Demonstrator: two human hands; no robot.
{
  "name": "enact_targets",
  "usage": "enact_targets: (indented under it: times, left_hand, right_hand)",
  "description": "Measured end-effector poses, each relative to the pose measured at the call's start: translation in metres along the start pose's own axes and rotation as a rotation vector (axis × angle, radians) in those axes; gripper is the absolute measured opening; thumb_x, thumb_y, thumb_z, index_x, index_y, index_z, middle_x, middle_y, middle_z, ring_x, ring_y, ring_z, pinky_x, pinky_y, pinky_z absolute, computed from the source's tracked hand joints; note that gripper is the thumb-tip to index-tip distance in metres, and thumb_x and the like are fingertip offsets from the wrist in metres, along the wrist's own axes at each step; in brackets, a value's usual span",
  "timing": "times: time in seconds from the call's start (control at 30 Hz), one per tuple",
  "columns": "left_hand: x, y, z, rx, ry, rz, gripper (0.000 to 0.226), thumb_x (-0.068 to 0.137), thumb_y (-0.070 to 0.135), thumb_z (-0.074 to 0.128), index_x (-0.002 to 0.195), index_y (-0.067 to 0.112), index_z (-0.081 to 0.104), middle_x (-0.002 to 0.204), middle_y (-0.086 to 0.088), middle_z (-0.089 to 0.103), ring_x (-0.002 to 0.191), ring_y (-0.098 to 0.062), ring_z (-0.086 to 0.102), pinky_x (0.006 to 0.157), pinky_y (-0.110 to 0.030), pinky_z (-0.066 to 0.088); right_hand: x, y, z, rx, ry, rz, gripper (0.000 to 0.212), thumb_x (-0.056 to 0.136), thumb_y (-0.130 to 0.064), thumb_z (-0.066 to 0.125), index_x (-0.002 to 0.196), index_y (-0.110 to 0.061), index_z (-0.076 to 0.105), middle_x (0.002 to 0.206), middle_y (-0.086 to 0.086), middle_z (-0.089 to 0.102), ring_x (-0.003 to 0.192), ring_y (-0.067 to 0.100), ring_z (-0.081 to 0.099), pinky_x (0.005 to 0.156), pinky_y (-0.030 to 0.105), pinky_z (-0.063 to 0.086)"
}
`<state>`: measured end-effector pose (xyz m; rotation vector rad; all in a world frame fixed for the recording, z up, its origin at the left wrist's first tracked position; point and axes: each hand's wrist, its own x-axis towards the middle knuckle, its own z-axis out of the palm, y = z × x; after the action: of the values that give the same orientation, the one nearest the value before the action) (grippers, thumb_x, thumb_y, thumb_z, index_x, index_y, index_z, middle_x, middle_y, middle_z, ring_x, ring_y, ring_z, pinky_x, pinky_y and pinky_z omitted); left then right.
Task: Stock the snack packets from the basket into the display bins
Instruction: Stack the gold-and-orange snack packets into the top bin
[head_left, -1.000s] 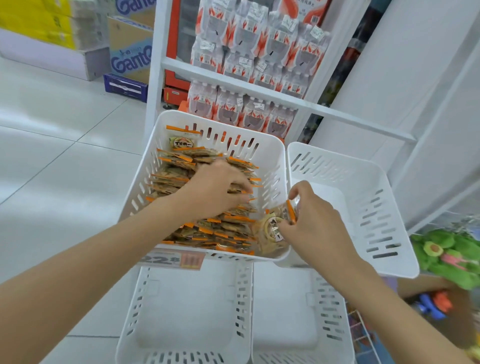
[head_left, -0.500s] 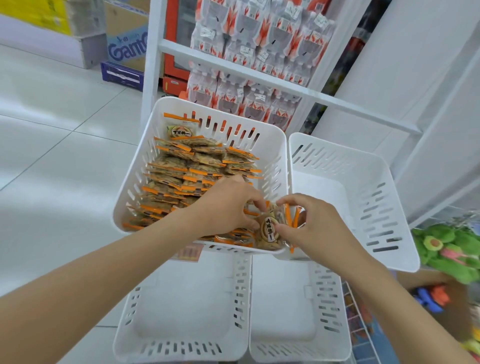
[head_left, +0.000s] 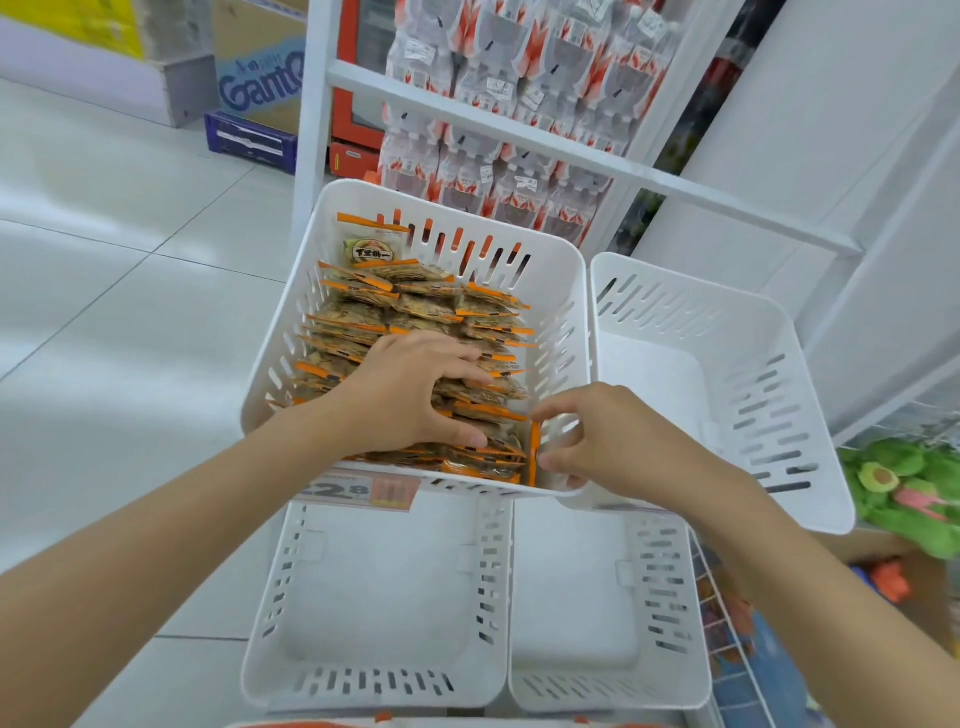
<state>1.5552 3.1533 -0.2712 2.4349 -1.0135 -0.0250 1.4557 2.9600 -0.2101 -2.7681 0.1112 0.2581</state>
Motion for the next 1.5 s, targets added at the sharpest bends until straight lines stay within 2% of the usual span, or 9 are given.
enact_targets:
  times: [0.17, 0.47, 0.73, 0.93, 1.03, 1.17, 1.27, 1.37, 1.5]
  left_hand:
    - [-0.007, 0.005, -0.005, -0.064, 0.067, -0.019, 0.069, 0.070, 0.067, 0.070, 0.132, 0.042, 0.055, 0.149, 0.017, 0.042, 0.144, -0.010, 0.026, 0.119, -0.043, 0.016]
    - [-0.116, 0.076, 0.011, -0.279, 0.334, -0.163, 0.019, 0.084, 0.022, 0.074, 0.102, 0.021, 0.069, 0.093, 0.008, 0.066, 0.082, -0.012, 0.057, 0.080, -0.033, 0.049]
    - [-0.254, 0.111, 0.103, -0.395, 0.086, -0.374, 0.016, 0.084, 0.025, 0.076, 0.098, 0.028, 0.068, 0.096, 0.012, 0.066, 0.080, -0.005, 0.059, 0.079, -0.029, 0.053]
    - [-0.314, 0.113, 0.153, -0.569, 0.037, -0.464, 0.020, 0.084, 0.011, 0.076, 0.102, 0.016, 0.070, 0.097, 0.001, 0.068, 0.088, -0.014, 0.064, 0.086, -0.032, 0.056]
    - [-0.322, 0.126, 0.167, -0.601, -0.002, -0.497, 0.021, 0.086, 0.009, 0.073, 0.105, 0.016, 0.066, 0.099, 0.004, 0.063, 0.095, -0.017, 0.062, 0.080, -0.018, 0.050]
    - [-0.306, 0.164, 0.180, -0.752, -0.185, -0.509, 0.066, 0.086, 0.021, 0.074, 0.144, 0.014, 0.043, 0.138, 0.002, 0.049, 0.127, -0.021, 0.050, 0.088, -0.023, 0.044]
    - [-0.284, 0.192, 0.190, -0.910, -0.344, -0.538, 0.048, 0.085, 0.022, 0.075, 0.130, 0.020, 0.058, 0.116, 0.008, 0.064, 0.116, -0.020, 0.060, 0.079, -0.022, 0.049]
    - [-0.282, 0.197, 0.205, -0.846, -0.282, -0.609, 0.017, 0.085, 0.018, 0.075, 0.098, 0.009, 0.068, 0.087, -0.002, 0.064, 0.086, -0.019, 0.061, 0.072, -0.025, 0.047]
    - [-0.291, 0.187, 0.214, -1.030, -0.299, -0.747, 0.043, 0.087, 0.016, 0.073, 0.125, 0.010, 0.056, 0.127, -0.008, 0.059, 0.116, -0.025, 0.057, 0.086, -0.027, 0.050]
  right_hand:
    - [-0.008, 0.004, 0.005, 0.035, 0.154, -0.033, 0.040, 0.080, -0.020, 0.078, 0.118, -0.027, 0.066, 0.108, -0.007, 0.057, 0.090, 0.013, 0.061, 0.088, 0.030, 0.050]
    - [-0.094, 0.013, 0.067, 0.399, 0.421, -0.103, 0.022, 0.083, -0.007, 0.067, 0.098, -0.023, 0.065, 0.090, -0.006, 0.063, 0.055, 0.005, 0.049, 0.059, 0.014, 0.039]
    - [-0.204, 0.066, 0.183, 0.314, 0.002, 0.030, 0.026, 0.089, -0.013, 0.065, 0.114, -0.019, 0.063, 0.109, -0.003, 0.062, 0.074, 0.009, 0.057, 0.064, 0.017, 0.043]
    - [-0.255, 0.120, 0.235, -0.061, -0.527, 0.096, 0.040, 0.085, -0.058, 0.066, 0.100, -0.021, 0.063, 0.094, 0.003, 0.060, 0.083, 0.015, 0.057, 0.076, 0.031, 0.049]
    - [-0.268, 0.128, 0.253, -0.107, -0.448, 0.015, 0.042, 0.088, -0.050, 0.067, 0.068, -0.033, 0.034, 0.072, -0.008, 0.037, 0.062, 0.006, 0.035, 0.054, 0.024, 0.025]
    - [-0.281, 0.111, 0.225, 0.529, -0.143, 0.030, 0.011, 0.096, -0.025, 0.063, 0.089, -0.020, 0.055, 0.074, -0.002, 0.056, 0.060, 0.011, 0.050, 0.058, 0.023, 0.038]
    - [-0.285, 0.102, 0.197, 0.724, -0.167, 0.013, 0.022, 0.093, -0.021, 0.067, 0.113, -0.018, 0.058, 0.086, 0.001, 0.068, 0.073, 0.011, 0.062, 0.066, 0.022, 0.046]
    - [-0.289, 0.135, 0.203, 0.475, -0.238, 0.108, 0.065, 0.089, -0.032, 0.072, 0.145, -0.020, 0.040, 0.132, 0.003, 0.058, 0.124, 0.021, 0.055, 0.100, 0.035, 0.045]
    - [-0.297, 0.185, 0.245, -0.107, -0.365, 0.181, 0.068, 0.081, -0.050, 0.073, 0.136, -0.018, 0.050, 0.156, 0.011, 0.023, 0.146, 0.031, 0.020, 0.115, 0.040, 0.025]
